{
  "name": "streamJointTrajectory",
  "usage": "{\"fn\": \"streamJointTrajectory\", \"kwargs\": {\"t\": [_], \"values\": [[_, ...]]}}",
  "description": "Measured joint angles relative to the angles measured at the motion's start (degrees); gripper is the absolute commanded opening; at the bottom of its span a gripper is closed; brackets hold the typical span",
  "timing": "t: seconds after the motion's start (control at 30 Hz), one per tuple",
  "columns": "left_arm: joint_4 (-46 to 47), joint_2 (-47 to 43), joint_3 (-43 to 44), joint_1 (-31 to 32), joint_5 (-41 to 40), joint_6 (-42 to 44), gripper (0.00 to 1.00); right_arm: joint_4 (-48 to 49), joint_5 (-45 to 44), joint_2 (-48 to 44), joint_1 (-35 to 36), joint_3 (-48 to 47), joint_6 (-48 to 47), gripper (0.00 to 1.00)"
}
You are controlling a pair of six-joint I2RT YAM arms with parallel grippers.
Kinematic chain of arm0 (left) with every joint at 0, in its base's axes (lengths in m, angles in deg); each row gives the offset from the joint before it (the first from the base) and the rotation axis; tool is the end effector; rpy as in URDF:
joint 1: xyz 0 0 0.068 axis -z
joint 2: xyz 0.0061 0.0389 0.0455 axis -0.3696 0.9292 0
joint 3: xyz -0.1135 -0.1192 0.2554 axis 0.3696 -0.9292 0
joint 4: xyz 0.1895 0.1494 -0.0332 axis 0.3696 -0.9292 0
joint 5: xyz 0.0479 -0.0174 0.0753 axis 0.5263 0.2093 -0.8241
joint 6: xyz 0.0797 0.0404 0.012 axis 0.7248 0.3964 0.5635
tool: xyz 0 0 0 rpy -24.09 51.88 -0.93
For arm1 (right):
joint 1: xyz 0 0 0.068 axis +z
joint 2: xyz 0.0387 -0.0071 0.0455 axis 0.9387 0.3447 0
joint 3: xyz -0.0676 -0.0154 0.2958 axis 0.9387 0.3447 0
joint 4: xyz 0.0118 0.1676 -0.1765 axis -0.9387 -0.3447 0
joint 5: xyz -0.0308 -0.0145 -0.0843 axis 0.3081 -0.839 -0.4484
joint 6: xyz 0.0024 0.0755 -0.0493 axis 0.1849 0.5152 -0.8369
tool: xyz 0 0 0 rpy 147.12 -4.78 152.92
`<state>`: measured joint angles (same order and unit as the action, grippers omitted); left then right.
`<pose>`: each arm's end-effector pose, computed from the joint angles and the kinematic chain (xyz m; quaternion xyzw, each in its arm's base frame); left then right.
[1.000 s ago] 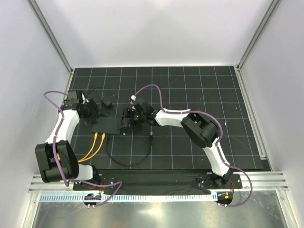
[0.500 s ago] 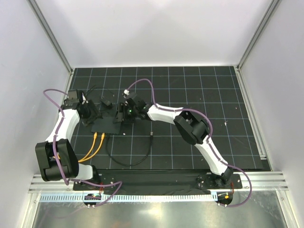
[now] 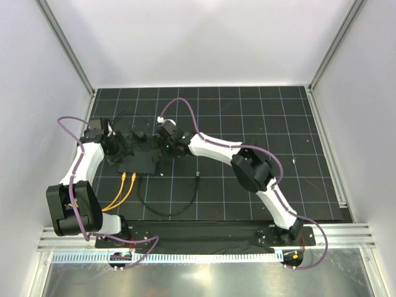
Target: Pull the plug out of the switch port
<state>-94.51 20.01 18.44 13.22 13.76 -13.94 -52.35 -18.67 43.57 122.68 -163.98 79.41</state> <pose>0.2691 0.0287 0.2299 -0.2843 0.9245 -0.1076 0.2301 0.3298 0.4396 0.1752 -0.1657 0.9205 0.2524 0.2481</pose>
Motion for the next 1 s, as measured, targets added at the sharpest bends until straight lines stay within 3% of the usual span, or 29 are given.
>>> {"fn": "streamJointTrajectory", "kwargs": {"t": [0.17,0.43,0.77,0.87,1.0], "values": [[0.0,0.0,0.0,0.1,0.0,0.0,0.57,-5.6,-5.2,-4.8,3.0,0.4,-2.7,1.0],[0.0,-0.1,0.0,0.2,0.0,0.0,0.57,-0.3,2.3,-14.1,2.9,11.5,0.0,1.0],[0.0,-0.7,-0.2,0.3,0.0,0.2,0.57,3.4,5.4,-14.3,2.8,13.3,6.4,1.0],[0.0,-0.8,-0.2,0.5,0.0,0.2,0.56,8.6,5.9,-14.7,3.0,17.7,10.2,0.88],[0.1,-0.8,-0.2,1.1,0.0,0.1,0.52,19.8,6.0,-15.3,3.3,26.4,17.7,0.81]]}}
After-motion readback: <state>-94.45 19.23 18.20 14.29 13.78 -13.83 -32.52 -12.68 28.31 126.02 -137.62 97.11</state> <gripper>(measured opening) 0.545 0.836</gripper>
